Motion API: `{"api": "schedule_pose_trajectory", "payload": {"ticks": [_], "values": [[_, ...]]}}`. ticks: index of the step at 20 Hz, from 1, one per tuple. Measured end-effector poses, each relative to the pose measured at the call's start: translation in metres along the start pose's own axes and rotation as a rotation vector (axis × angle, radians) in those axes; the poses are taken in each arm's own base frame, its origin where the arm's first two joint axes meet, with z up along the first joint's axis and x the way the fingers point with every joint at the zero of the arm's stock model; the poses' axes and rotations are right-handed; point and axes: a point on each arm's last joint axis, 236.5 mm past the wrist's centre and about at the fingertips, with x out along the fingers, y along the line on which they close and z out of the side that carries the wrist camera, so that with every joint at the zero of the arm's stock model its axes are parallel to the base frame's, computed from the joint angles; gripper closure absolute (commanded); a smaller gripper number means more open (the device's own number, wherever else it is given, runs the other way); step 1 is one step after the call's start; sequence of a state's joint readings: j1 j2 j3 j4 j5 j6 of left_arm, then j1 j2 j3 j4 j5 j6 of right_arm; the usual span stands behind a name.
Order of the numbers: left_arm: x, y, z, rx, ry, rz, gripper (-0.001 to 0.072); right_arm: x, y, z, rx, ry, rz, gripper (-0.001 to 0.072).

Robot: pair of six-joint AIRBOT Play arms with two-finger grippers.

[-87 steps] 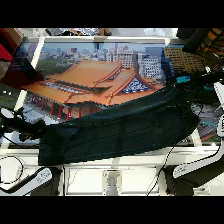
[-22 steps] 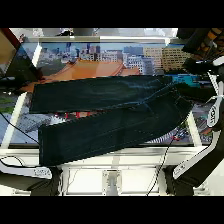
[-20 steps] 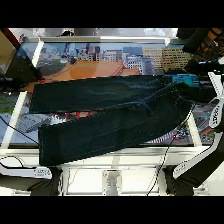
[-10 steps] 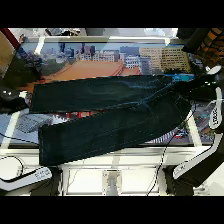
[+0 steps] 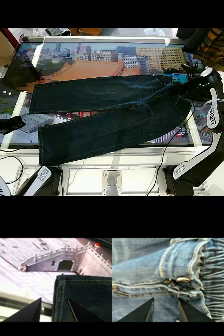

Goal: Fold the clothes and pants, and hang the long-sleeved shirts on hangers.

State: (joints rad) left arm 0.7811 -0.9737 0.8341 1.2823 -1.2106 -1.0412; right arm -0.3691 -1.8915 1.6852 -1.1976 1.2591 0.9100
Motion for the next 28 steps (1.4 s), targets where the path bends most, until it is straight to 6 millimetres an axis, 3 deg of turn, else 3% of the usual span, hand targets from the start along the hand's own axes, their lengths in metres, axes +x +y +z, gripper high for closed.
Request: {"api": "schedule_pose_trajectory", "payload": {"ticks": [3,7,11,12,13,14,15,18,21,25,26,28], "values": [[-0.005,0.001,-0.003,0.001,-0.012,0.008,0.0335,0.0,-0.009,0.0,-0.023,-0.001,-0.042,0.0371],[-0.007,0.0,-0.005,0.0,-0.012,0.009,0.0335,-0.006,-0.022,0.019,-0.033,-0.075,-0.105,0.0371],[-0.007,0.0,-0.006,0.0,-0.013,0.009,0.0335,0.006,-0.024,0.025,-0.038,-0.088,-0.115,0.0372],[-0.008,0.0,-0.006,0.001,-0.013,0.009,0.0335,0.01,-0.023,0.025,-0.041,-0.086,-0.113,0.0392],[-0.008,0.0,-0.006,0.0,-0.013,0.008,0.0335,0.014,-0.021,0.026,-0.044,-0.083,-0.109,0.0475],[-0.008,0.0,-0.006,0.0,-0.014,0.008,0.0335,0.019,-0.018,0.026,-0.047,-0.077,-0.102,0.065],[-0.008,0.0,-0.006,0.0,-0.013,0.007,0.0335,0.023,-0.014,0.025,-0.051,-0.069,-0.092,0.0693],[-0.008,-0.001,-0.006,-0.001,-0.01,0.004,0.0335,0.025,-0.011,0.026,-0.058,-0.057,-0.098,0.0697],[-0.008,-0.002,-0.007,-0.001,-0.006,0.002,0.0335,0.005,-0.029,0.028,0.018,-0.046,-0.187,0.0697],[-0.008,-0.002,-0.009,0.0,0.001,0.0,0.0335,-0.036,-0.073,0.019,0.159,-0.039,-0.37,0.0693],[-0.008,-0.002,-0.009,0.0,0.001,0.0,0.0335,-0.041,-0.079,0.015,0.191,-0.033,-0.389,0.0672],[-0.008,-0.004,-0.012,0.0,0.013,-0.007,0.0334,-0.05,-0.089,0.008,0.231,-0.019,-0.424,0.0332]]}}
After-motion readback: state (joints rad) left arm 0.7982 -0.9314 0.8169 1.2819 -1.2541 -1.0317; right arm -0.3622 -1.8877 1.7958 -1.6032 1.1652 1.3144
